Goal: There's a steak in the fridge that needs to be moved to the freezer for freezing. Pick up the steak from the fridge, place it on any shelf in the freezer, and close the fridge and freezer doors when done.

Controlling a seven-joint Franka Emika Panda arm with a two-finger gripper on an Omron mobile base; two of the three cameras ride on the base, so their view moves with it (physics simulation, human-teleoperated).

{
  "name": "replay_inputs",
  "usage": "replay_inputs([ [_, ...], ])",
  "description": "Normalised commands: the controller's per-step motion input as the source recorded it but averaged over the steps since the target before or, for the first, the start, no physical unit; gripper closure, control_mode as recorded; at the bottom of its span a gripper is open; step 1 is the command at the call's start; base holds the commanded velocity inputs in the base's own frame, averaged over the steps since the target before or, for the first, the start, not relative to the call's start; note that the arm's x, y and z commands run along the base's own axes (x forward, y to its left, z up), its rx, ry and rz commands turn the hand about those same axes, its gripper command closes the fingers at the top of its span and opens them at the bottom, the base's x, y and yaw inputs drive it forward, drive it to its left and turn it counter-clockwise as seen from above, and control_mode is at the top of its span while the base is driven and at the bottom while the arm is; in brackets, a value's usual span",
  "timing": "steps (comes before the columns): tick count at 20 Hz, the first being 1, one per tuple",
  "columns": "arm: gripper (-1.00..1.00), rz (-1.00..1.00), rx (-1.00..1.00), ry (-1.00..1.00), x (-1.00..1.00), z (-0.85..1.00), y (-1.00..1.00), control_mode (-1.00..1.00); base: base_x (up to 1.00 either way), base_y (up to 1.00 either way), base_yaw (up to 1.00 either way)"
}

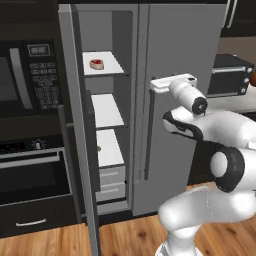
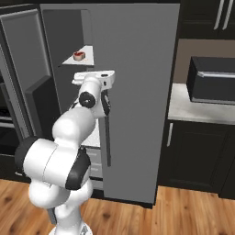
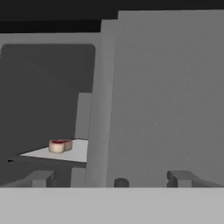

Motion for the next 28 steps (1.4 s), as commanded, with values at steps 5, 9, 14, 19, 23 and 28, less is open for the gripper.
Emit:
replay_inputs([
  [5, -1.00, -0.01, 0.00, 0.14, -1.00, 0.51, 0.00, -1.00, 0.00, 0.00, 0.00],
  [9, -1.00, -0.01, 0.00, 0.24, -0.88, 0.32, 0.00, -1.00, 0.00, 0.00, 0.00],
  [14, -1.00, 0.00, 0.00, 0.34, -0.64, 0.03, 0.00, -1.00, 0.00, 0.00, 0.00],
  [19, -1.00, 0.00, 0.00, 0.17, -0.67, -0.29, 0.04, -1.00, 0.00, 0.00, 0.00],
  [23, -1.00, -0.01, 0.00, 0.05, -0.50, -0.59, 0.35, -1.00, 0.00, 0.00, 0.00],
  [28, -1.00, -0.09, 0.00, 0.00, -0.34, -0.28, 0.66, -1.00, 0.00, 0.00, 0.00],
])
